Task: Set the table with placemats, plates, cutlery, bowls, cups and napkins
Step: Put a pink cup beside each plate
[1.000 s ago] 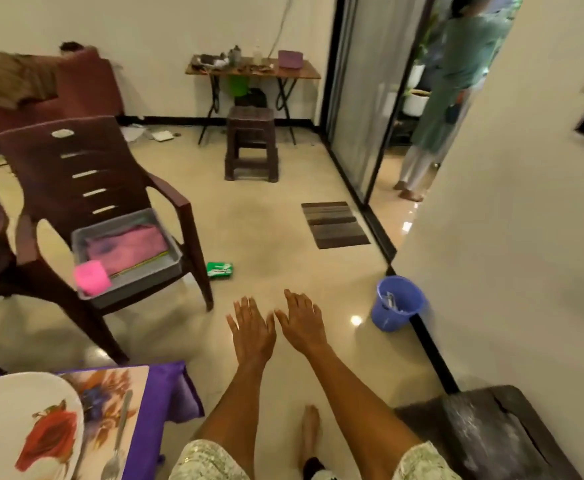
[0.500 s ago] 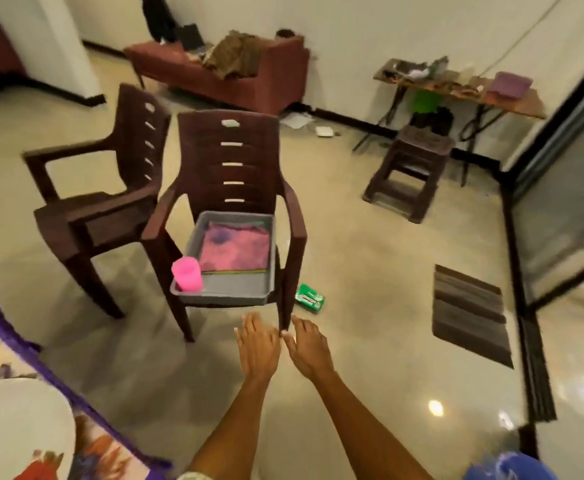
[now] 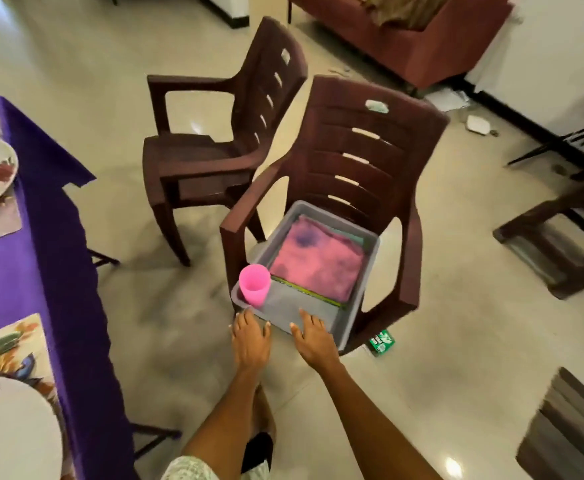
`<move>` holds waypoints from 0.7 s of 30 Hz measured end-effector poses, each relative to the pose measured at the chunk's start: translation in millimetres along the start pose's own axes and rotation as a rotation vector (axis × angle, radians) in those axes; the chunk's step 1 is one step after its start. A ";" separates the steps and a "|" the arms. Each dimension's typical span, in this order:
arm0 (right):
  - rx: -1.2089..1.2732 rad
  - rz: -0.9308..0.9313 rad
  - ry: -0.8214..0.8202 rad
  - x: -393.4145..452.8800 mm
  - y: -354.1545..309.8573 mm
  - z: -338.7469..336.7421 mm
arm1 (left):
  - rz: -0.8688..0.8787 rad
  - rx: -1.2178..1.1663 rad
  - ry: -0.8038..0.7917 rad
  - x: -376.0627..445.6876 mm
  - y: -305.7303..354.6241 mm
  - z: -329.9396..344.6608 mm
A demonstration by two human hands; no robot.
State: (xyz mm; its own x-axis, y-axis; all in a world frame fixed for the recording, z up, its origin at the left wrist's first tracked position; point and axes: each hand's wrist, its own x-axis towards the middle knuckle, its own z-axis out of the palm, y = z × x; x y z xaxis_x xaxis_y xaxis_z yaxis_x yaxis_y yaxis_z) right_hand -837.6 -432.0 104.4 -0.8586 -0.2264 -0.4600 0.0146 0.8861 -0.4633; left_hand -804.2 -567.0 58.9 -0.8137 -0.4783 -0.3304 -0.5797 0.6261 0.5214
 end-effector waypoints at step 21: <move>0.288 -0.105 -0.500 238.3 -34.5 42.7 | -0.064 -0.039 -0.077 161.4 -33.4 24.9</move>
State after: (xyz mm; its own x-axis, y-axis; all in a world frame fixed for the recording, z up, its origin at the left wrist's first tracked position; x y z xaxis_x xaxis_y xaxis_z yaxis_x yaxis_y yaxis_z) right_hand -1020.8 -533.8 -21.6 -0.5176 -0.5324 -0.6698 0.1413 0.7189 -0.6806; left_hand -917.2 -649.7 -31.5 -0.7765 -0.4669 -0.4232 -0.6301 0.5707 0.5266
